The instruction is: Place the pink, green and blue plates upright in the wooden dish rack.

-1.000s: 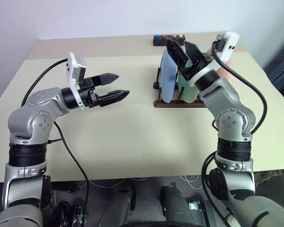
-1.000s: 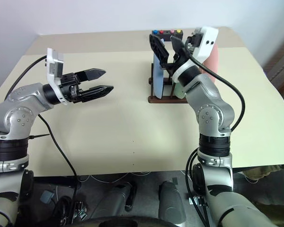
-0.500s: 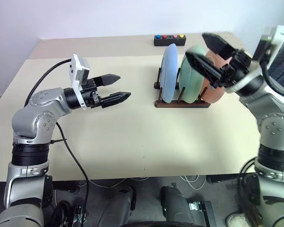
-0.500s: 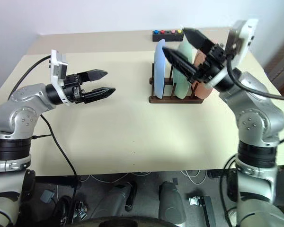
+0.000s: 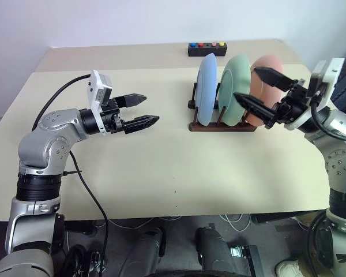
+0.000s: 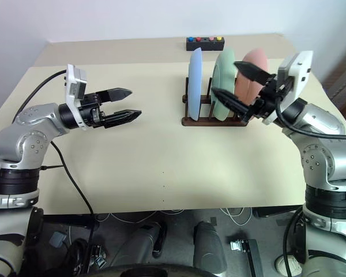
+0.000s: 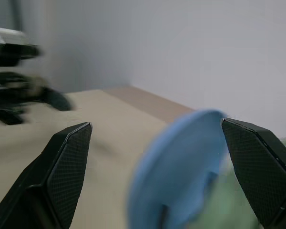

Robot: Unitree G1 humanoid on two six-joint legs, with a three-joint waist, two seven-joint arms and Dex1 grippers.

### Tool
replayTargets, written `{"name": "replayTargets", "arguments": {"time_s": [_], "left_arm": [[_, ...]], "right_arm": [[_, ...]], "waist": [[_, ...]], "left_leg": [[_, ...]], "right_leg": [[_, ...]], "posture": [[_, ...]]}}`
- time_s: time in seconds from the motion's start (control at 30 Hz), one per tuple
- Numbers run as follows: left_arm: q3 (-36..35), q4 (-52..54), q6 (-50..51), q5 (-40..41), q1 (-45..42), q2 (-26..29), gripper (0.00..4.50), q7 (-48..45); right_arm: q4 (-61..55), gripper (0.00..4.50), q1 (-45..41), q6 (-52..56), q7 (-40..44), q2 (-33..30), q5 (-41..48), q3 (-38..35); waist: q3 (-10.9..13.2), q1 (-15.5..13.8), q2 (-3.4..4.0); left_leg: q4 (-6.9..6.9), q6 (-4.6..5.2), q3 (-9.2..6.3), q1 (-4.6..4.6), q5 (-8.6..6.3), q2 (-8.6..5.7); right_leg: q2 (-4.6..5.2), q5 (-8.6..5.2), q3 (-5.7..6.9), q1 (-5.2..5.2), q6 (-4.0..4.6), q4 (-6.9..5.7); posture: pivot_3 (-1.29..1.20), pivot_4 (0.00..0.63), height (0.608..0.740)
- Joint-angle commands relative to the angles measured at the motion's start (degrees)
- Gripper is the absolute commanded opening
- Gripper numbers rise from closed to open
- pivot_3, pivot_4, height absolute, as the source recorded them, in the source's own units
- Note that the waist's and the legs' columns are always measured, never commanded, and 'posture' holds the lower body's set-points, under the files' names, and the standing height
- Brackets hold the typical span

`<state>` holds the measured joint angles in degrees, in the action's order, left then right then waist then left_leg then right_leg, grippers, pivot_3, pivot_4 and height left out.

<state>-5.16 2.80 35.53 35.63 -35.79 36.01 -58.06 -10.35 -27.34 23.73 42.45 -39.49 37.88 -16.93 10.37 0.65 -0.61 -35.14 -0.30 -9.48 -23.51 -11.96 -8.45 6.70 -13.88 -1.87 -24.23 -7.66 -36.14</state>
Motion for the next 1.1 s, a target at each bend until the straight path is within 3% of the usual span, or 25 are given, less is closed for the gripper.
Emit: {"name": "replayTargets", "arguments": {"time_s": [0.03,0.43,0.53,0.77,1.1], "left_arm": [[-0.4,1.4,-0.9,0.2,-0.5,0.1,4.50,-0.3],[1.6,-5.4,-4.7,-2.6,-3.8,0.2,4.50,-4.4],[0.9,-5.3,-5.3,-1.3,-2.9,2.4,4.50,-9.6],[-2.6,-7.0,-14.1,-4.1,3.1,8.8,4.50,-15.9],[-7.6,1.8,-15.8,-1.7,14.8,8.8,4.50,-13.7]], "right_arm": [[1.4,4.44,-1.4,-3.5,-1.7,0.0,-2.2,-2.5],[-11.5,4.44,7.9,4.7,9.8,-4.2,11.6,-4.0],[-14.5,4.44,11.4,5.3,13.6,-5.9,12.7,-3.6],[-11.8,4.44,13.0,0.8,19.5,-6.3,9.0,-1.5],[-8.2,4.44,11.7,-3.0,20.8,-2.5,5.6,2.3]], "waist": [[0.0,0.0,0.00],[0.0,0.0,0.00],[0.0,0.1,0.00],[0.0,0.1,0.01],[0.0,-0.2,-0.03]], "left_leg": [[0.00,0.00,0.00,0.00,0.00,0.00],[-0.03,0.01,0.00,0.00,-0.01,0.00],[-0.01,0.01,0.00,0.00,-0.01,0.02],[-0.03,0.03,0.06,0.01,-0.02,0.05],[-0.04,0.05,0.04,0.00,-0.04,0.06]], "right_leg": [[0.00,0.00,0.00,0.00,0.00,0.00],[0.00,0.00,0.00,0.03,0.00,0.01],[0.01,0.00,0.00,0.03,0.00,0.01],[0.05,0.02,-0.02,0.02,0.03,0.01],[0.08,0.02,-0.01,0.06,0.04,0.08]], "posture": [[0.00,0.150,0.740],[0.00,0.150,0.740],[0.00,0.150,0.740],[0.00,0.150,0.740],[0.00,0.150,0.740]]}}
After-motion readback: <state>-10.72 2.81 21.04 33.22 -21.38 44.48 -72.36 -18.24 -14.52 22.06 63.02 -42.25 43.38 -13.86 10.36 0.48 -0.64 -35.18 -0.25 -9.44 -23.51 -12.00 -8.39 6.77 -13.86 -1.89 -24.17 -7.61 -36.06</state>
